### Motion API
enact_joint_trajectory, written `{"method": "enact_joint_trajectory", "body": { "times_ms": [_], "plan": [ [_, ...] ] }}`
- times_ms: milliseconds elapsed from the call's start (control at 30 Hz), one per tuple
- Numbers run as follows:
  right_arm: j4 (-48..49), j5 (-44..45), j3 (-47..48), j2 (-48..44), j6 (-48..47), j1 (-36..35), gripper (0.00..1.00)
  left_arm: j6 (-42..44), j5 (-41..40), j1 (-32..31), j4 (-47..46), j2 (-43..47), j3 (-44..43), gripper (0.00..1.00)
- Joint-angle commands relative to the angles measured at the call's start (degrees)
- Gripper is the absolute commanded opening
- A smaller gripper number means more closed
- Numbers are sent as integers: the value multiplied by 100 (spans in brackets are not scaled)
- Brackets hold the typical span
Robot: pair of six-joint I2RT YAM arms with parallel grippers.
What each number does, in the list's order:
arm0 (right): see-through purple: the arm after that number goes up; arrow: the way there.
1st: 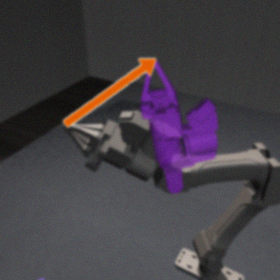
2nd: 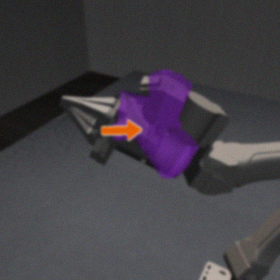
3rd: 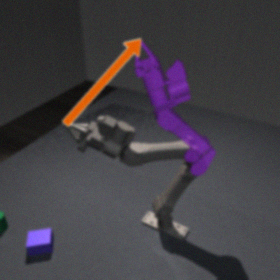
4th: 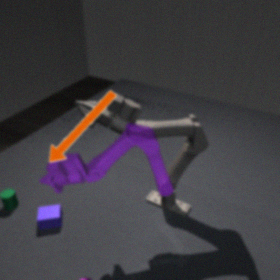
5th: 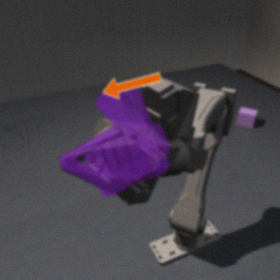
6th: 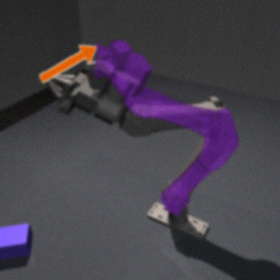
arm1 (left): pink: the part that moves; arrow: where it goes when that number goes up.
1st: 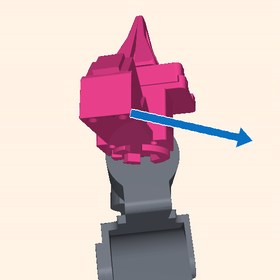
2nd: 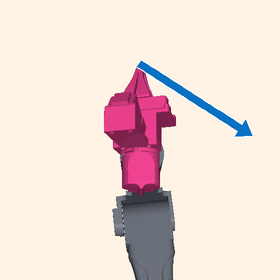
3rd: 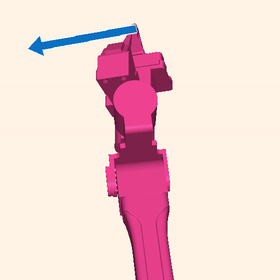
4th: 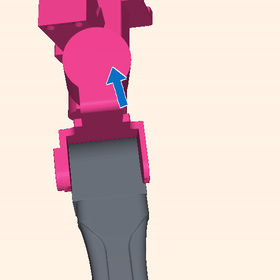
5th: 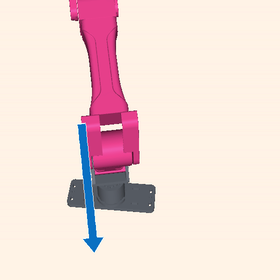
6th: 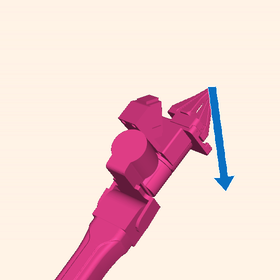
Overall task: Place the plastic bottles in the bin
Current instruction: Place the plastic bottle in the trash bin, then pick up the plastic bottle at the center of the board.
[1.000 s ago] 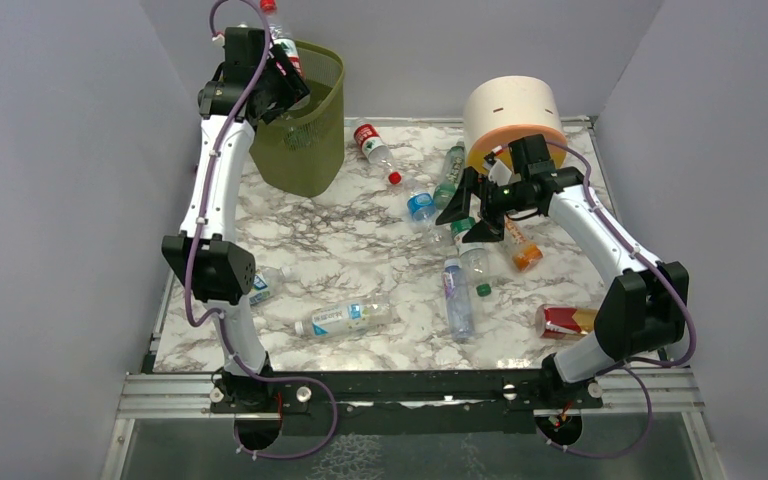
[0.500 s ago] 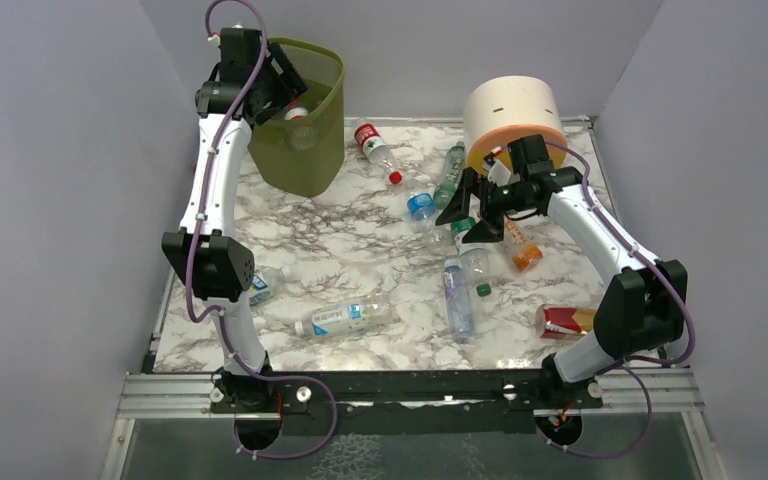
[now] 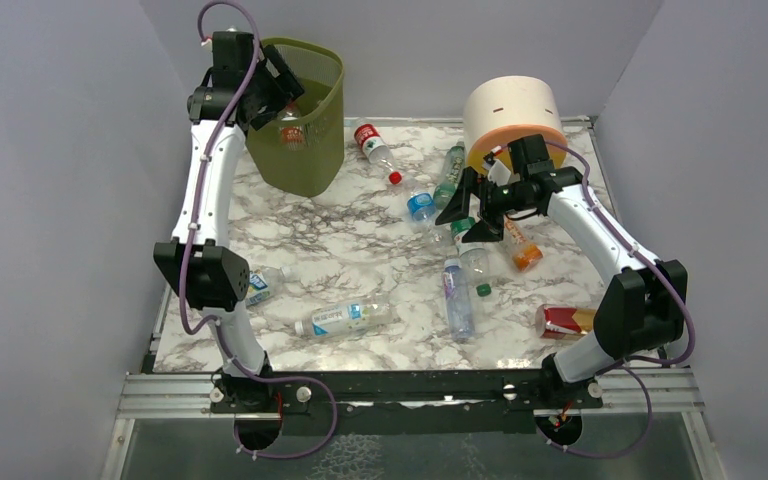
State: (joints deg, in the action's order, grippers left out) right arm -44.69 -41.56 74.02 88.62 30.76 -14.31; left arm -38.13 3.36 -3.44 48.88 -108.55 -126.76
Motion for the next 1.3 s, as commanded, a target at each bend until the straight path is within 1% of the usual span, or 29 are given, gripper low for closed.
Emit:
{"method": "enact_joint_trajectory", "body": {
  "times_ms": [0, 33, 67, 233, 300, 500, 600, 800, 900, 1000, 1267],
  "plan": [
    [63, -68, -21, 11, -70, -31, 100, -221, 477, 37, -46, 669, 468, 87],
    [65, -64, -48, -5, -70, -34, 99, -266, 550, 37, -46, 787, 626, 90],
    [65, -63, -80, -15, -73, -37, 100, -310, 620, 37, -46, 894, 772, 92],
    [70, -85, -240, -85, -65, -44, 100, -423, 842, 28, -54, 1621, 1689, 93],
    [59, -73, -302, -123, -49, -67, 100, -394, 895, 30, -54, 1886, 2050, 98],
    [65, 17, -422, -196, 40, -239, 100, -308, 1102, 28, -155, 2554, 3018, 99],
    [49, 72, -433, -245, 83, -335, 99, -265, 1183, 28, -202, 2757, 3213, 99],
    [-5, 146, -509, -422, 113, -427, 100, -134, 1350, -31, -87, 2932, 3206, 99],
    [20, 145, -599, -506, 152, -471, 99, -177, 1386, -142, -28, 3062, 3354, 99],
    [43, 186, -663, -551, 166, -542, 100, -309, 1325, -307, -28, 3333, 3693, 99],
    [-9, 440, -743, -484, 166, -778, 99, -564, 1348, -573, -154, 4204, 5096, 99]
  ]
}}
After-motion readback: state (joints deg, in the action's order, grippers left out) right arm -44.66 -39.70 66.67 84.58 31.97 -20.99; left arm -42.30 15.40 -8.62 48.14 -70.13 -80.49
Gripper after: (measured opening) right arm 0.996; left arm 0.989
